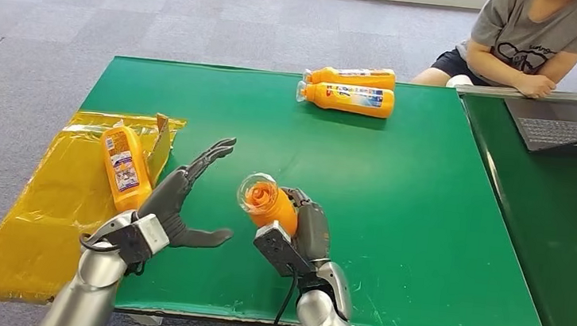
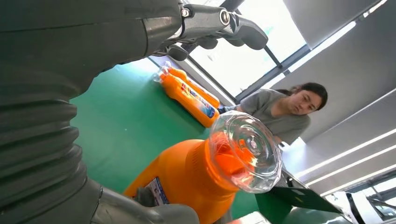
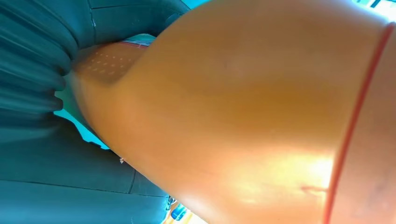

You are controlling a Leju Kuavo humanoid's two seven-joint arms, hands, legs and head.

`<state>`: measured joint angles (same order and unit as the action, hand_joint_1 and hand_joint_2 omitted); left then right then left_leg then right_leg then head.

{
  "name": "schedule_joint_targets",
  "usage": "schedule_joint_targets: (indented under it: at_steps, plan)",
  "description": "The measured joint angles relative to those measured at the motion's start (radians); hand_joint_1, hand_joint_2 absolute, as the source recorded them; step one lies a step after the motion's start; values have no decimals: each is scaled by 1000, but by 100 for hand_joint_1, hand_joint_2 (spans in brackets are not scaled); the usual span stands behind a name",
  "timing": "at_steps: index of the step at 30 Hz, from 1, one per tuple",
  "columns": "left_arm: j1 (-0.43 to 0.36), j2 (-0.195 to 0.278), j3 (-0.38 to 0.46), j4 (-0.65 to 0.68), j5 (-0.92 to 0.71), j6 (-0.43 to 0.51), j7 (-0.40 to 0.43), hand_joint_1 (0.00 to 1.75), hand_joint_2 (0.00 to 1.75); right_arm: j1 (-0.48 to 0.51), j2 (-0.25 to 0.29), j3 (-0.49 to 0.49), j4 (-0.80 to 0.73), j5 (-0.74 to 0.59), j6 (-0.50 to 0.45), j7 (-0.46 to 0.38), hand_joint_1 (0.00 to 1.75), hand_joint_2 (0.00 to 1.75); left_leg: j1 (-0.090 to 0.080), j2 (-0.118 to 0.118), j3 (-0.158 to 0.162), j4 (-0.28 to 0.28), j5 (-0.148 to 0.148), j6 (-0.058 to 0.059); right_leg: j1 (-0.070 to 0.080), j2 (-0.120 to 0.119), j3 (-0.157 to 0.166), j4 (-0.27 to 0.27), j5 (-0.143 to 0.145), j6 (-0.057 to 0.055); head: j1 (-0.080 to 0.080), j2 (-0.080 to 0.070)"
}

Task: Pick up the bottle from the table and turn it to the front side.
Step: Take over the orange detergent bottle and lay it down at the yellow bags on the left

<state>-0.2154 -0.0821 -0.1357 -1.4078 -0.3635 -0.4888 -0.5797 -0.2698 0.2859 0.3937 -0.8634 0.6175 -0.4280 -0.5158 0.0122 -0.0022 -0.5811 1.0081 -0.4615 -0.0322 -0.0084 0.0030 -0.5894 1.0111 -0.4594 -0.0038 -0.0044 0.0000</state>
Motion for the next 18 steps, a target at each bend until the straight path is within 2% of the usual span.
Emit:
schedule_joint_targets:
  at_steps: [5, 18]
  plan:
    - [-24, -22, -19, 40, -15, 31, 13, 0, 175, 0, 1, 0, 0, 5, 0, 2, 175, 175, 0, 0, 0, 0, 0, 0, 0, 0, 0, 0, 0, 0, 0, 0]
    - [-35, -34, -31, 76, -17, 31, 13, 0, 175, 0, 1, 0, 0, 8, 0, 1, 175, 175, 0, 0, 0, 0, 0, 0, 0, 1, 0, 0, 0, 0, 0, 0]
